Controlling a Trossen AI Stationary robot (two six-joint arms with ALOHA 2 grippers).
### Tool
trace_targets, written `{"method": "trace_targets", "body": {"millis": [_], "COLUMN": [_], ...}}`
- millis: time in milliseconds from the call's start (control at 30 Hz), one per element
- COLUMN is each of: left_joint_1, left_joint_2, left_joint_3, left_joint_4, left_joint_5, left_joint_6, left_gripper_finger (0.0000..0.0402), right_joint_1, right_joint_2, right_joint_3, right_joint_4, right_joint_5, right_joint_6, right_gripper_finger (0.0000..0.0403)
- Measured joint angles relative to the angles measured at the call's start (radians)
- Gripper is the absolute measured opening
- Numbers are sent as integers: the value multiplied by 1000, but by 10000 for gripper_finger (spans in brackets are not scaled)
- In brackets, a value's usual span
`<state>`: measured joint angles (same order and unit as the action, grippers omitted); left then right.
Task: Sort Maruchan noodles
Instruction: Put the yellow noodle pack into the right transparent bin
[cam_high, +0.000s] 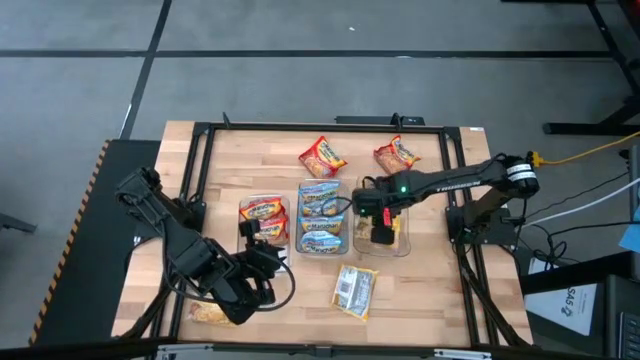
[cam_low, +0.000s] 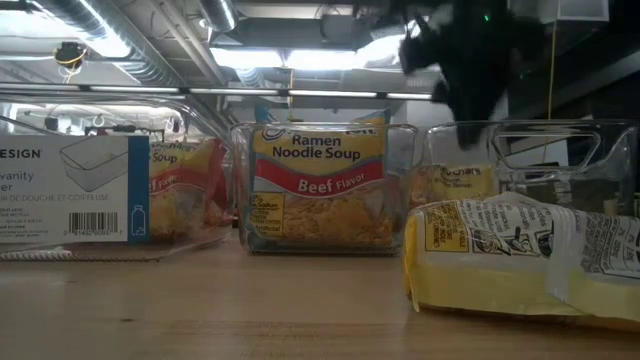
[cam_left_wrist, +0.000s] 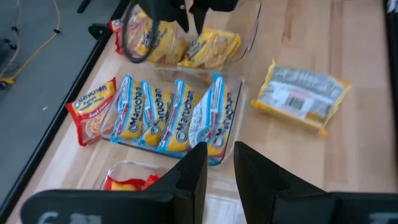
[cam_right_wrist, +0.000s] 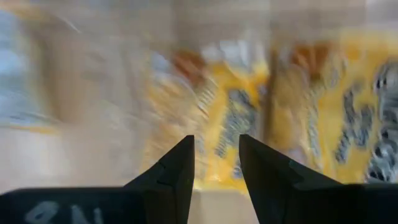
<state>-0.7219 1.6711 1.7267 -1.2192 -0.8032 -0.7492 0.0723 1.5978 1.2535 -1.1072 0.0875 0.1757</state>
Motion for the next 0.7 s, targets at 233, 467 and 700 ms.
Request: {"method": "trace_targets", "body": {"millis": [233, 467, 700], "left_joint_1": [0, 0, 0], "left_joint_2": [1, 1, 1], "left_joint_3": [-67, -70, -70], "left_joint_4": [11, 46, 51], "left_joint_5": [1, 1, 1], "left_joint_6": [-4, -2, 0], "left_gripper_finger": [73, 73, 73], "right_joint_1": [-10, -23, -26], "right_joint_2": [0, 1, 0], "right_joint_3": [-154, -276, -300], "right_joint_4": [155, 320, 376], "right_joint_5": [138, 186, 34], "right_joint_6": [-14, -21, -18], "right_gripper_finger": [131, 131, 123]}}
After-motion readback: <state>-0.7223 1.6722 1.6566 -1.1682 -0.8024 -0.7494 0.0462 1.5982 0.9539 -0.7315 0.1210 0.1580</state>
